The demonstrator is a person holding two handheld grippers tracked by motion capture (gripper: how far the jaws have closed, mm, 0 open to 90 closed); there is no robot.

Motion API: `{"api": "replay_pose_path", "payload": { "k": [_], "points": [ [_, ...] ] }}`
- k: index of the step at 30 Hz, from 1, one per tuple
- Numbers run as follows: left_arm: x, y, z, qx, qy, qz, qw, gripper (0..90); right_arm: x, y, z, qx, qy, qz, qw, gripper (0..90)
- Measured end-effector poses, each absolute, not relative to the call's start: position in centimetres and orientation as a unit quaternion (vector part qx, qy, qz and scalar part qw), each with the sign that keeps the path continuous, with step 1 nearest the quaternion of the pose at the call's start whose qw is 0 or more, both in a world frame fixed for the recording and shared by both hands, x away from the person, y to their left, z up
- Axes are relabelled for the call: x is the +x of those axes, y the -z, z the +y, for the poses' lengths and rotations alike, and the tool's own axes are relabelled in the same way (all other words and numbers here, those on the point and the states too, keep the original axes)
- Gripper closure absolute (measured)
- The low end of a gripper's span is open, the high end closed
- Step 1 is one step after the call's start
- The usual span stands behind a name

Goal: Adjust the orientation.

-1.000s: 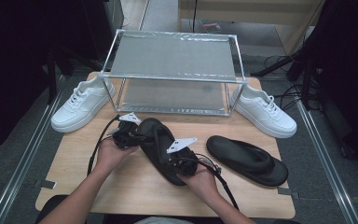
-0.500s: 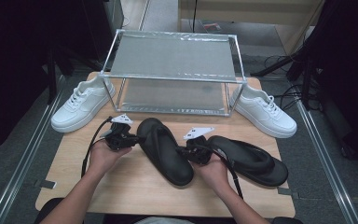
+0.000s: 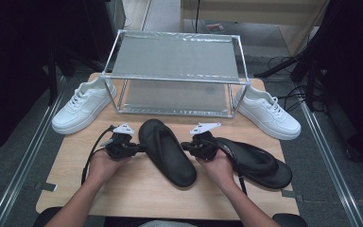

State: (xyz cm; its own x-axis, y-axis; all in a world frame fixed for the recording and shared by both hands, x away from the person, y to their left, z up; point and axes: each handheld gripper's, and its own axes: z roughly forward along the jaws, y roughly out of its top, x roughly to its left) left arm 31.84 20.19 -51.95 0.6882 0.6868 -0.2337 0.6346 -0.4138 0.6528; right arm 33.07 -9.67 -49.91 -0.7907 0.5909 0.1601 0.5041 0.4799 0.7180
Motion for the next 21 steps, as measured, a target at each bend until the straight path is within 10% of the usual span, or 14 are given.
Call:
{"api": "replay_pose_path", "payload": {
  "k": [21],
  "points": [
    [33.4,52.6,20.3,0.826,-0.002,0.409,0.389,89.7,31.9,50.2,-9.4,0.321,-0.395,0.860,0.047,90.0]
  ]
}}
